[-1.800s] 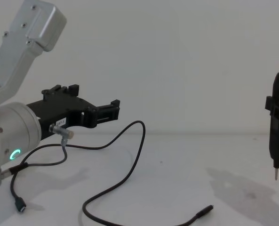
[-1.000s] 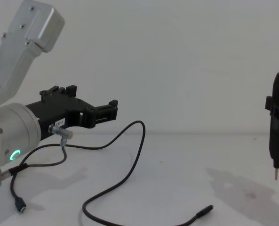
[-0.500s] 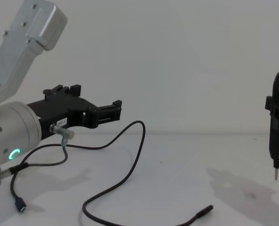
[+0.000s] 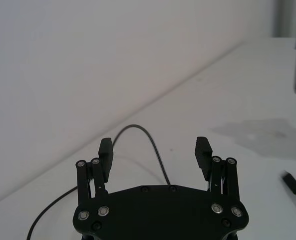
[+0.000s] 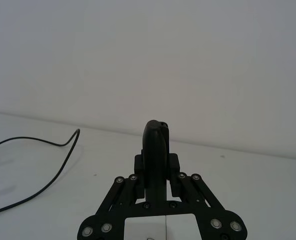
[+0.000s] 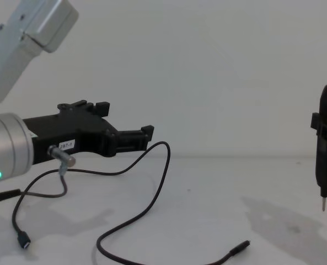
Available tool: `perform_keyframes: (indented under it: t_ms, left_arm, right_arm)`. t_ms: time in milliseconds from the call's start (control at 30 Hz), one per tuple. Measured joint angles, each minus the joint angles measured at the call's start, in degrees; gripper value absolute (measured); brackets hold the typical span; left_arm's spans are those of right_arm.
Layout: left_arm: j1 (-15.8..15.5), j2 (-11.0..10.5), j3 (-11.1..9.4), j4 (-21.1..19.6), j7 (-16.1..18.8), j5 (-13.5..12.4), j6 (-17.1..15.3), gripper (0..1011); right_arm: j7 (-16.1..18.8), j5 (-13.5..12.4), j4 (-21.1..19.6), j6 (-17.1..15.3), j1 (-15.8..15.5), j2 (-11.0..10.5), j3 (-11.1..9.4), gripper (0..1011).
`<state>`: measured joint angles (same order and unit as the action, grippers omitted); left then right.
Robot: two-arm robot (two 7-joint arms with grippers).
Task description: Pick up the data cable with the one hand.
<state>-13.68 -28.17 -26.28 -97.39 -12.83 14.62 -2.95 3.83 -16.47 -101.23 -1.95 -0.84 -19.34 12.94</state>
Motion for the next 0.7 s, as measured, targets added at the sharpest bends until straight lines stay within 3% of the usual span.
perform_keyframes:
  t_ms: [700]
  left_arm:
    - [-2.6,-11.4,0.2,-5.2,-20.4,6.9,-5.8,1001]
  right_arm:
    - [0.0,0.0,0.0,0.0,0.0,0.0,0.0,268]
